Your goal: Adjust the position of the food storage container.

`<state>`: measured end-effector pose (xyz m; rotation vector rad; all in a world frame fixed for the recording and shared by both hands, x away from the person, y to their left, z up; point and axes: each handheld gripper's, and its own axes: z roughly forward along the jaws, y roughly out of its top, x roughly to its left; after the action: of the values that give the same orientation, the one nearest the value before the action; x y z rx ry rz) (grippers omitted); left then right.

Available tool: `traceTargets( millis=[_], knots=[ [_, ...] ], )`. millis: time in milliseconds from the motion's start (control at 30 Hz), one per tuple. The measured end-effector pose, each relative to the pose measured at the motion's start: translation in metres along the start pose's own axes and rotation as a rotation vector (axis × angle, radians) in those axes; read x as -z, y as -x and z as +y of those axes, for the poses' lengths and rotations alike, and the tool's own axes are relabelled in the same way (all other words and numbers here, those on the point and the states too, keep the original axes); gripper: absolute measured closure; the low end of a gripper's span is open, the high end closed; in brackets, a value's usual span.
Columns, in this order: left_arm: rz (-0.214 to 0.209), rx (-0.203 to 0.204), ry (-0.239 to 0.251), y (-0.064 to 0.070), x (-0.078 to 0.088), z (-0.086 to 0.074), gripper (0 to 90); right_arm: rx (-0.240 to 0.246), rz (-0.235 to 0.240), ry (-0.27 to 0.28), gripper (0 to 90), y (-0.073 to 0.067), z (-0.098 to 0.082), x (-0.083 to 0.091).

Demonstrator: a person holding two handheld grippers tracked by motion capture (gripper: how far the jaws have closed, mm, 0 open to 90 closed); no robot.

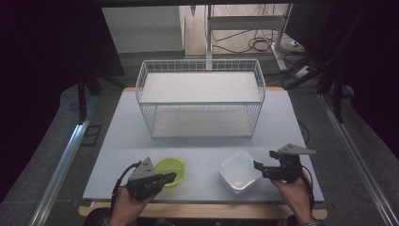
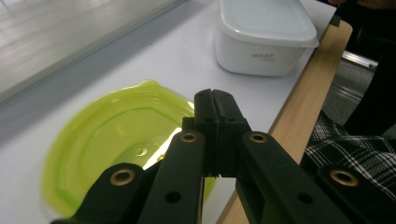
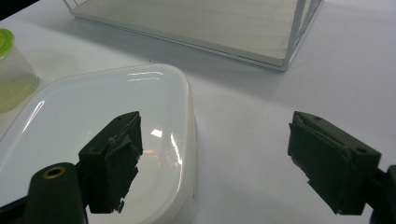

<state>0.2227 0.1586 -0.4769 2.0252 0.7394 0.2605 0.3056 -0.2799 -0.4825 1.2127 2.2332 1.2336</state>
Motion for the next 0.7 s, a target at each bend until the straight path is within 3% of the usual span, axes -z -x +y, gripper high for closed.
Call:
traceTargets(
  millis=[167,367,533,700],
  knots=[
    [0.006,-0.032,-0.038,0.008,-0.009,0.000,90.0,0.006,-0.003,0.004,18.8,-0.002,0.001,0.001],
    [-0.013,-0.018,-0.042,0.008,-0.015,-0.002,90.0,0.011,-0.003,0.007,19.3,-0.002,0.001,0.001],
    [-0.025,-0.030,-0.057,0.014,-0.021,-0.002,90.0,0.011,-0.002,0.005,19.3,-0.002,0.001,0.000],
    [-0.016,-0.035,-0.088,0.018,-0.033,-0.002,90.0,0.014,-0.001,0.002,19.4,-0.003,0.001,0.000]
  ],
)
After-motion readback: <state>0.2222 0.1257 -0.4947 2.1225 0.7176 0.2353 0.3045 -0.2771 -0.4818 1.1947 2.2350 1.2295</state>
